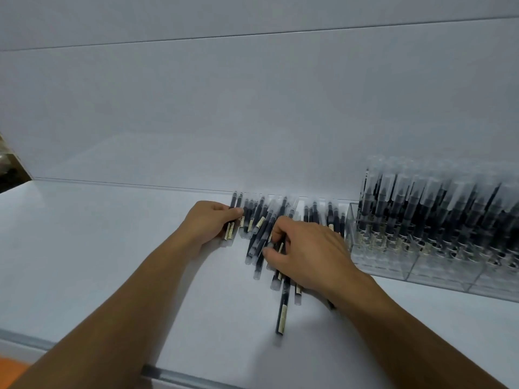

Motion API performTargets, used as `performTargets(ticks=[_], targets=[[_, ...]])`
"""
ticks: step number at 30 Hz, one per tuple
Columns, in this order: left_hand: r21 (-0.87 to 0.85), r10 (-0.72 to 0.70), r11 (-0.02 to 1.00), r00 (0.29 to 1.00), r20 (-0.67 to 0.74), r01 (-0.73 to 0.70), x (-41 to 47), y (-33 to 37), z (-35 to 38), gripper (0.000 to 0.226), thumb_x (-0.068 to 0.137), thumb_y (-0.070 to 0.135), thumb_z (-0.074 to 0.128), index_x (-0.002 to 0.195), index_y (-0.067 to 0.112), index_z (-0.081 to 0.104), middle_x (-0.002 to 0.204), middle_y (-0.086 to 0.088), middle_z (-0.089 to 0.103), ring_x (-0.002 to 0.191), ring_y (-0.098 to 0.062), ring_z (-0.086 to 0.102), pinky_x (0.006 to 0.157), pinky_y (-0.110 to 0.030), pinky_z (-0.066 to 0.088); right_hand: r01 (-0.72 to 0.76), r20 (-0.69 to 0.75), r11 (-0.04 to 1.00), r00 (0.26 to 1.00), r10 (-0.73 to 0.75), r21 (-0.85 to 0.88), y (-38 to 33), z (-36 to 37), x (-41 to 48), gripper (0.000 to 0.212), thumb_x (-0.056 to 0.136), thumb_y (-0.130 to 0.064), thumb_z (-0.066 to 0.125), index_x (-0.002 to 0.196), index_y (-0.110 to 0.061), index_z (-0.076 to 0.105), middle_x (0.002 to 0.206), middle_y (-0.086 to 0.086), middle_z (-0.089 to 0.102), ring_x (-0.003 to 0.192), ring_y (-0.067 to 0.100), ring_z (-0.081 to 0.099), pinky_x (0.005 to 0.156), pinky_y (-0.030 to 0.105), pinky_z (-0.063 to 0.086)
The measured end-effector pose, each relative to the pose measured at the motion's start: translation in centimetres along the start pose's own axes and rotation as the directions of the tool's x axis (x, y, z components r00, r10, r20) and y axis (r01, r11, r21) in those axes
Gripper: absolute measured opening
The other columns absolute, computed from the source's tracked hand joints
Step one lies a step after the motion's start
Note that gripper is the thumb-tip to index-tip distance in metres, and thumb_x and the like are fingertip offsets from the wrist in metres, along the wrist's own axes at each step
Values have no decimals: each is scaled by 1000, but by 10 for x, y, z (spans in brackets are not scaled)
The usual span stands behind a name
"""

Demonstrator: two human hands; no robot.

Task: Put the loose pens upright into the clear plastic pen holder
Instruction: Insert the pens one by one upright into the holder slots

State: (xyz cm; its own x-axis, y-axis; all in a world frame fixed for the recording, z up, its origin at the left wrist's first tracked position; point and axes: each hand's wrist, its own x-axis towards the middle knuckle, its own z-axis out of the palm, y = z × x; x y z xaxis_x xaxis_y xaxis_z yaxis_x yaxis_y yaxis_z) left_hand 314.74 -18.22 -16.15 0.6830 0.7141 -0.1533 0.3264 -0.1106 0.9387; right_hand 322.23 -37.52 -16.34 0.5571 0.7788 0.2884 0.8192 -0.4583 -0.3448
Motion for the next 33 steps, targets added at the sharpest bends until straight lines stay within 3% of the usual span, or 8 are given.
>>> performTargets(ticks=[4, 8, 12, 14, 16, 19, 27, 33], targets=[[-187, 26, 982, 1000, -10, -27, -14, 0, 4, 27, 88, 17, 71, 88, -10, 67, 75, -15, 68, 61, -19, 61, 52, -25, 51, -44, -11, 996, 999, 45, 81, 0, 0, -1, 6, 85, -36, 56, 87, -33, 60, 57, -15, 54, 57, 2, 52, 56, 21, 37], [-432, 61, 900, 998, 11, -50, -31, 5, 11, 16, 91, 11, 67, 87, -5, 67, 74, -13, 67, 59, -14, 64, 55, -21, 54, -83, -37, 972, 995, 93, 219, 1, 0, -4, 7, 86, -32, 60, 81, -32, 65, 58, -15, 57, 56, 2, 55, 56, 19, 42], [-423, 160, 894, 987, -2, -146, -45, 8, 15, 19, 91, 14, 67, 95, -4, 70, 75, -7, 71, 65, -11, 67, 60, -22, 56, -97, -66, 933, 990, 128, 347, -2, -4, -10, 13, 84, -46, 66, 79, -35, 62, 57, -21, 57, 54, -2, 54, 53, 17, 39], [-326, 213, 923, 977, -8, -204, -51, 9, 15, 18, 89, 21, 69, 94, 5, 74, 82, -6, 74, 74, -13, 69, 71, -27, 57, -106, -64, 905, 987, 145, 411, -6, -8, -14, 10, 85, -42, 67, 80, -36, 60, 63, -24, 59, 57, -3, 56, 53, 19, 41], [-303, 262, 920, 965, 3, -249, -58, 11, 16, 16, 88, 25, 69, 91, 11, 76, 84, -4, 75, 75, -12, 69, 72, -27, 56, -120, -58, 866, 984, 169, 486, -9, -15, -16, 11, 85, -31, 68, 80, -36, 59, 67, -16, 63, 61, 2, 60, 55, 24, 49], [-347, 309, 892, 951, 2, -289, -71, 17, 22, 15, 87, 28, 70, 89, 16, 77, 84, -4, 75, 74, -11, 69, 65, -19, 53, -131, -59, 843, 980, 188, 522, -9, -29, -23, 17, 85, -26, 68, 81, -36, 55, 71, -10, 65, 66, 5, 62, 60, 25, 51], [-481, 403, 814, 913, 64, -326, -109, 38, 74, 10, 86, 29, 71, 90, 23, 78, 88, -4, 76, 80, -12, 71, 67, -16, 52, -70, -122, 791, 976, 180, 608, 23, -72, -72, 33, 88, -23, 69, 101, -42, 46, 79, -8, 69, 67, 6, 64, 65, 27, 53], [-549, 483, 777, 851, 206, -308, -138, 53, 137, 25, 74, 38, 73, 90, 20, 78, 88, -4, 76, 84, -13, 72, 71, -17, 53, -120, -192, 786, 937, 291, 607, 71, -104, -117, 22, 90, -23, 67, 100, -36, 52, 76, -6, 69, 67, 10, 67, 65, 24, 53]])
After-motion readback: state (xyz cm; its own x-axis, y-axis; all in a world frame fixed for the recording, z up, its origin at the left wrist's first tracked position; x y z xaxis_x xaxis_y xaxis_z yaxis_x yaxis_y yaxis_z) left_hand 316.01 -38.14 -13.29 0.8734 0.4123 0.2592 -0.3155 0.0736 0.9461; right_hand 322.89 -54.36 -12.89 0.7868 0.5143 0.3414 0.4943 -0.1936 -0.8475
